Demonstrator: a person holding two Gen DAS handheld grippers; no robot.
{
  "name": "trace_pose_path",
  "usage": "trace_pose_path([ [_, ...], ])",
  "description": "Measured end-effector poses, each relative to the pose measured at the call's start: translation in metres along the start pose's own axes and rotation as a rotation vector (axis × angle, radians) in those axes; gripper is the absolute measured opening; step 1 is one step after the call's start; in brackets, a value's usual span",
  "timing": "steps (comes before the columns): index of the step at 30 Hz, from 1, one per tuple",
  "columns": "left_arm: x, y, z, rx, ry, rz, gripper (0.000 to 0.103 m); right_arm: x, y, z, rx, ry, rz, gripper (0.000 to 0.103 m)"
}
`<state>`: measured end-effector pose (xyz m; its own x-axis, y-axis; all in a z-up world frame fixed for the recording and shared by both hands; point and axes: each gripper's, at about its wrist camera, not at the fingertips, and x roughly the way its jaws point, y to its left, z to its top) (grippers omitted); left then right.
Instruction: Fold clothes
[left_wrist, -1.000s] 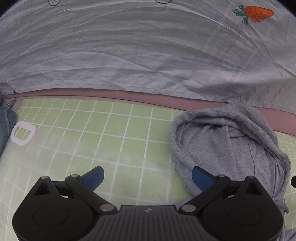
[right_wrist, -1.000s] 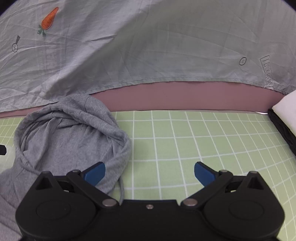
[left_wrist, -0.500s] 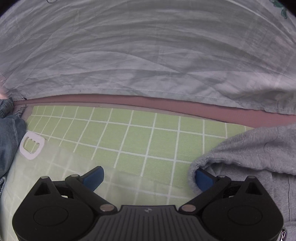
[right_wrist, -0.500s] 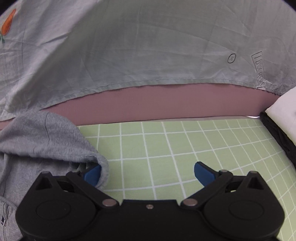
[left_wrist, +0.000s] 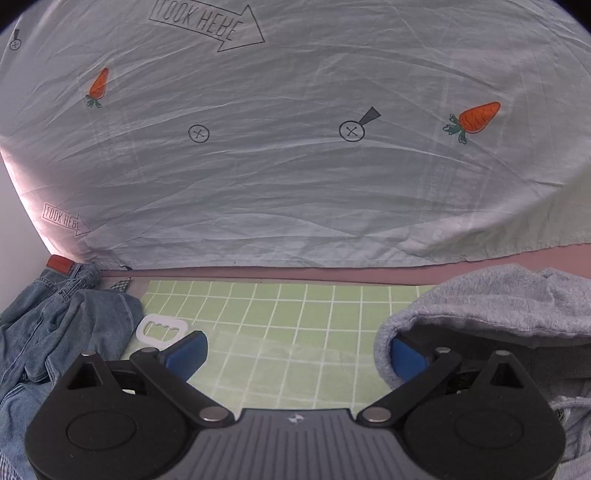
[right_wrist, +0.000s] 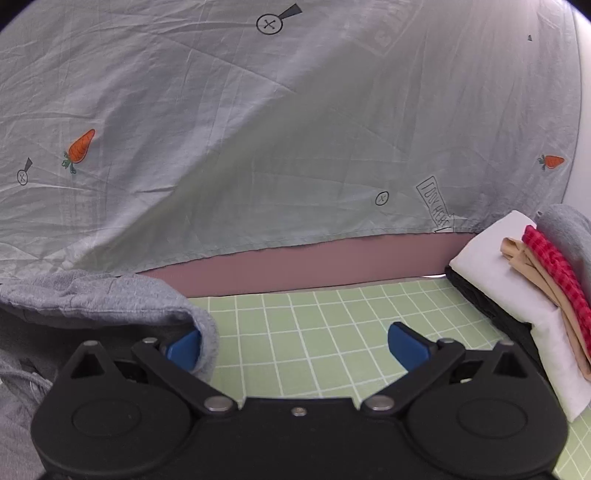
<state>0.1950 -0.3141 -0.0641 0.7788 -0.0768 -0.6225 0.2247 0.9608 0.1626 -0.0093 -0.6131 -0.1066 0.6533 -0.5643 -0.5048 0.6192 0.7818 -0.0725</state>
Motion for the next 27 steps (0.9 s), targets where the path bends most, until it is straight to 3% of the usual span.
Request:
trace_pose_path([
  [14, -0.065, 0.028, -0.081, -0.056, 0.038, -0.002, 0.101, -0.084, -0.013, -0.053, 0.008, 0.013, 0.011, 0.103],
  [19, -0.066, 0.027, -0.106, -0.048, 0.14, -0.012, 0.101, -0.092, -0.015, -0.071, -0.006, 0.053, 0.018, 0.103],
  [24, -0.064, 0.022, -0.121, -0.031, 0.203, -0.013, 0.101, -0.091, -0.013, -0.081, -0.023, 0.084, 0.02, 0.103],
  [27, -0.067, 0.021, -0.12, -0.058, 0.202, -0.044, 0.101, -0.091, -0.012, -0.083, -0.023, 0.099, 0.033, 0.103],
])
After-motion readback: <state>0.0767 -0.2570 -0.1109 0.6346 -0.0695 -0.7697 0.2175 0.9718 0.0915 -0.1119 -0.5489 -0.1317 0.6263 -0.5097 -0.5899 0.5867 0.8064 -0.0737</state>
